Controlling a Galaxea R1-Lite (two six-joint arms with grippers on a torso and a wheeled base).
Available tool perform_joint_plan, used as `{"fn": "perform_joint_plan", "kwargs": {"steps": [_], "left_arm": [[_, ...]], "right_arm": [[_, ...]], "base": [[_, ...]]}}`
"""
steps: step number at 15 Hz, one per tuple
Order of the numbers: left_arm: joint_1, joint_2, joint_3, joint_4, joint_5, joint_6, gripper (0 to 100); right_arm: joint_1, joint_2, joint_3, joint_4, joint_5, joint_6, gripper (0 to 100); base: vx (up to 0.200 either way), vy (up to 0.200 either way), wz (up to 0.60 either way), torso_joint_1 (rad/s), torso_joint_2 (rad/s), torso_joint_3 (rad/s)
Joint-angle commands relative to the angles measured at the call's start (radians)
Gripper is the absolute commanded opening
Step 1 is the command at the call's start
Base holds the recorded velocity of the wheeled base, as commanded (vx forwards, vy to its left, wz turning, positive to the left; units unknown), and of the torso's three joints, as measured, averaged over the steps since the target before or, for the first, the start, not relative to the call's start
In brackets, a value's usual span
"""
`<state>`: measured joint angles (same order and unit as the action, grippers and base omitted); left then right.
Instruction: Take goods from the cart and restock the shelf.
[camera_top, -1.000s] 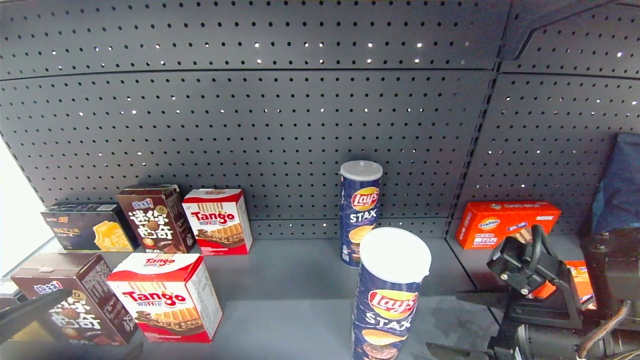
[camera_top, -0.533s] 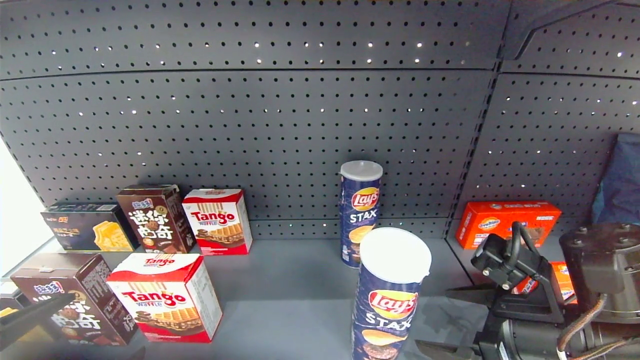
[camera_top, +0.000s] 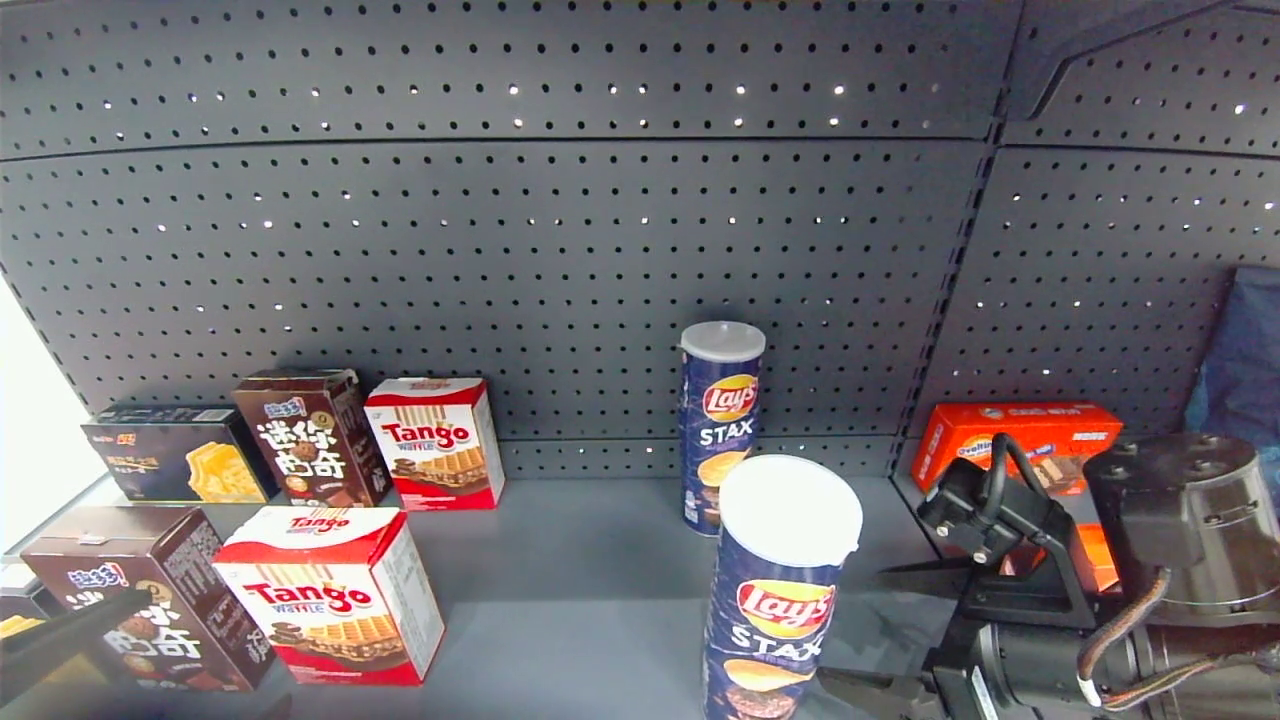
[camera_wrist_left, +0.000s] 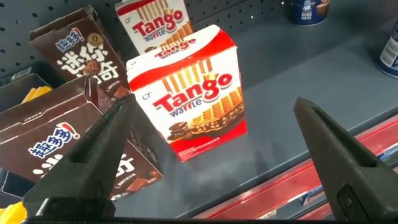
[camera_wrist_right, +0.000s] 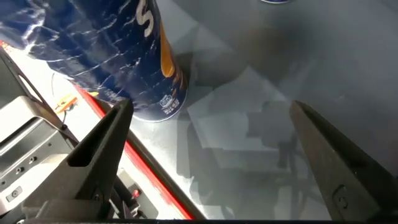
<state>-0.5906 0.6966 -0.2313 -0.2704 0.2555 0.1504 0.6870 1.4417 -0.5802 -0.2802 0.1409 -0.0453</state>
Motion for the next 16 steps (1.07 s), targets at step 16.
{"fn": "perform_joint_plan", "kwargs": {"steps": [16], "left_arm": [[0.0,-0.035,0.032,0.004,-0.001,-0.002,100]], "right_arm": [[-0.009,0.051,-0.024,-0.02,0.0,0.001,100]], "base": [[0.0,0.0,0.0,0.0,0.0,0.0]]}}
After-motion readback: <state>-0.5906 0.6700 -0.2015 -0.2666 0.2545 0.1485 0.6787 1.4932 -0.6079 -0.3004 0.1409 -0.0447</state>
